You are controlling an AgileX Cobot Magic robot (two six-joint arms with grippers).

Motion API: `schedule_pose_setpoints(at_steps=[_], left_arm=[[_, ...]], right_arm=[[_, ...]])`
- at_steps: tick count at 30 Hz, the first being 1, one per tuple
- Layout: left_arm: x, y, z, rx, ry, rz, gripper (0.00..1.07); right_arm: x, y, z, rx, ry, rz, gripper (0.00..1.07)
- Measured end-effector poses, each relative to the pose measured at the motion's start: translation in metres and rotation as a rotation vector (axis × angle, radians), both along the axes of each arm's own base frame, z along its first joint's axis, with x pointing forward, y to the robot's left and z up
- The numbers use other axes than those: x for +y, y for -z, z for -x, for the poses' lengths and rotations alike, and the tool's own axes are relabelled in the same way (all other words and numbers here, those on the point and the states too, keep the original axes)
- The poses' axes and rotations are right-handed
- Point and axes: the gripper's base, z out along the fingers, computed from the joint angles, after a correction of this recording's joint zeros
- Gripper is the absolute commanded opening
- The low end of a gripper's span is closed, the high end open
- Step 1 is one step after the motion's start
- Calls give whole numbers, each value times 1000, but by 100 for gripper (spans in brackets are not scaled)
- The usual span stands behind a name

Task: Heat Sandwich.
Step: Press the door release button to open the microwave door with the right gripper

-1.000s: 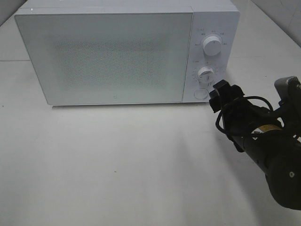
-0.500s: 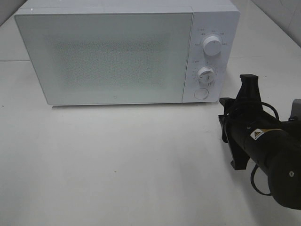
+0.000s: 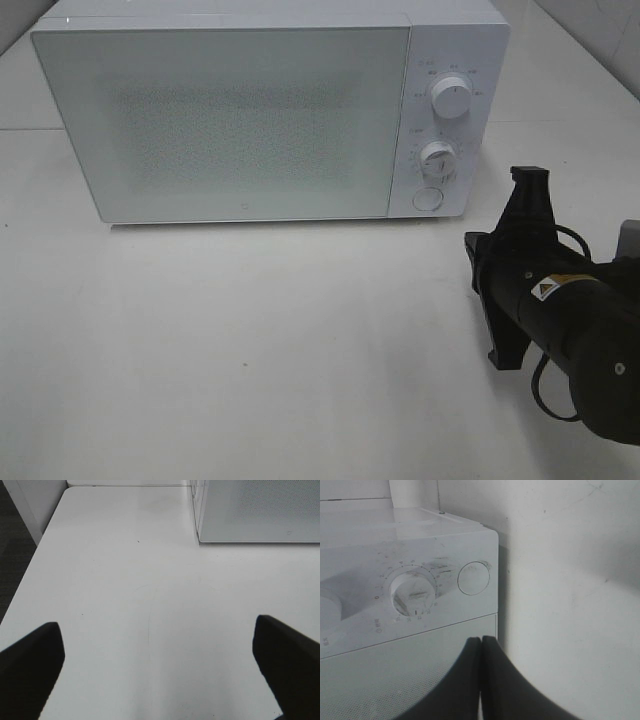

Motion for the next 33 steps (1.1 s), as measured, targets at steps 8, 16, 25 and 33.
schedule_pose_setpoints(at_steps=[8,16,25,33], left_arm=[[0,0,0,0,0,0,98],[0,0,0,0,0,0,98],[0,0,0,0,0,0,98],[0,0,0,0,0,0,98]], right_arm=[[12,8,-12,9,-3,7,0],[15,7,-39,-23,-28,4,0],[13,20,-63,21,-32,4,0],[12,30,-81,26,-42,6,0]])
